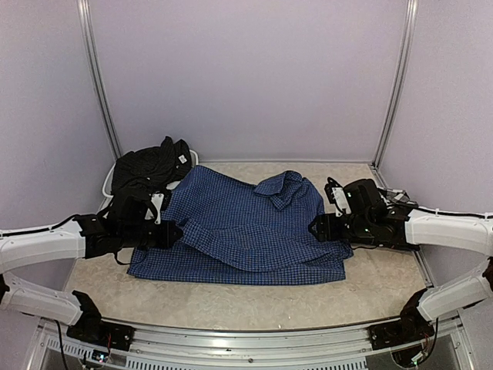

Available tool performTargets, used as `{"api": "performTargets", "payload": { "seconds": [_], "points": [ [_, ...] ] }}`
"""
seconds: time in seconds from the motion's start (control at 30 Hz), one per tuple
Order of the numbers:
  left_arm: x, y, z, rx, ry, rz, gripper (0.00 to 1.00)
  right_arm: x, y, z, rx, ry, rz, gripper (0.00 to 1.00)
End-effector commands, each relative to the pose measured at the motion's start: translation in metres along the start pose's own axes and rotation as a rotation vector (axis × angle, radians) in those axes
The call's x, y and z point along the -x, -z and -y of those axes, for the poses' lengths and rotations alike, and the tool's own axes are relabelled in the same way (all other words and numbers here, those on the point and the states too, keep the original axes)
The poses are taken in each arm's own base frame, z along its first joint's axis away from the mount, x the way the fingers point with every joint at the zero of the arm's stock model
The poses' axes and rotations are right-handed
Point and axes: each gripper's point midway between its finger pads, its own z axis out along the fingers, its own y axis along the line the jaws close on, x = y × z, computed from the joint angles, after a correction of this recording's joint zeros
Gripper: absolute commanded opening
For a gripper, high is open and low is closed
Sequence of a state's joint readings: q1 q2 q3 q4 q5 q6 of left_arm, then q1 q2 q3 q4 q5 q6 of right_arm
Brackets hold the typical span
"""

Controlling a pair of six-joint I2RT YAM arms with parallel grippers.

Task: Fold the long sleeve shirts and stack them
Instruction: Fold the sleeve of the 1/3-folded shirt.

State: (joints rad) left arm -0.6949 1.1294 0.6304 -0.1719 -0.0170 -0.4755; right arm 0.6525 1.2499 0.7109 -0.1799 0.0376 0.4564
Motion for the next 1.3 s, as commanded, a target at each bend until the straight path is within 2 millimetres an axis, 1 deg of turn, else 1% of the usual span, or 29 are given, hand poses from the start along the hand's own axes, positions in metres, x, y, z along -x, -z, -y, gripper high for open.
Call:
{"api": "performTargets", "payload": {
  "seconds": [0.0,0.23,0.43,0.6,0.7,0.8,0.9,0.97,1.27],
  "points": [
    [-0.006,0.005,-0.017,0.070,0.041,0.007,0.00,0.008,-0.003,-0.007,0.016,0.018,0.007,0.77],
    [-0.019,0.010,-0.036,0.144,0.085,-0.007,0.00,0.007,-0.007,-0.008,0.017,0.026,-0.001,0.77],
    [-0.029,0.011,-0.044,0.162,0.136,-0.006,0.00,0.006,-0.011,-0.010,0.026,0.031,-0.013,0.77],
    [-0.039,0.011,-0.057,0.201,0.180,0.005,0.00,0.006,-0.013,-0.011,0.031,0.034,-0.019,0.77],
    [-0.038,0.013,-0.063,0.218,0.203,0.028,0.00,0.007,-0.013,-0.012,0.032,0.036,-0.019,0.77],
    [-0.032,0.018,-0.071,0.239,0.218,0.062,0.00,0.005,-0.015,-0.012,0.033,0.039,-0.028,0.77],
    [-0.029,0.019,-0.077,0.255,0.225,0.079,0.00,-0.001,-0.019,-0.010,0.027,0.038,-0.046,0.77],
    [-0.031,0.018,-0.081,0.263,0.226,0.074,0.00,-0.006,-0.022,-0.010,0.024,0.041,-0.061,0.76],
    [-0.047,0.012,-0.090,0.277,0.234,0.045,0.00,-0.038,-0.039,-0.025,0.069,0.071,-0.152,0.75]
  ]
}}
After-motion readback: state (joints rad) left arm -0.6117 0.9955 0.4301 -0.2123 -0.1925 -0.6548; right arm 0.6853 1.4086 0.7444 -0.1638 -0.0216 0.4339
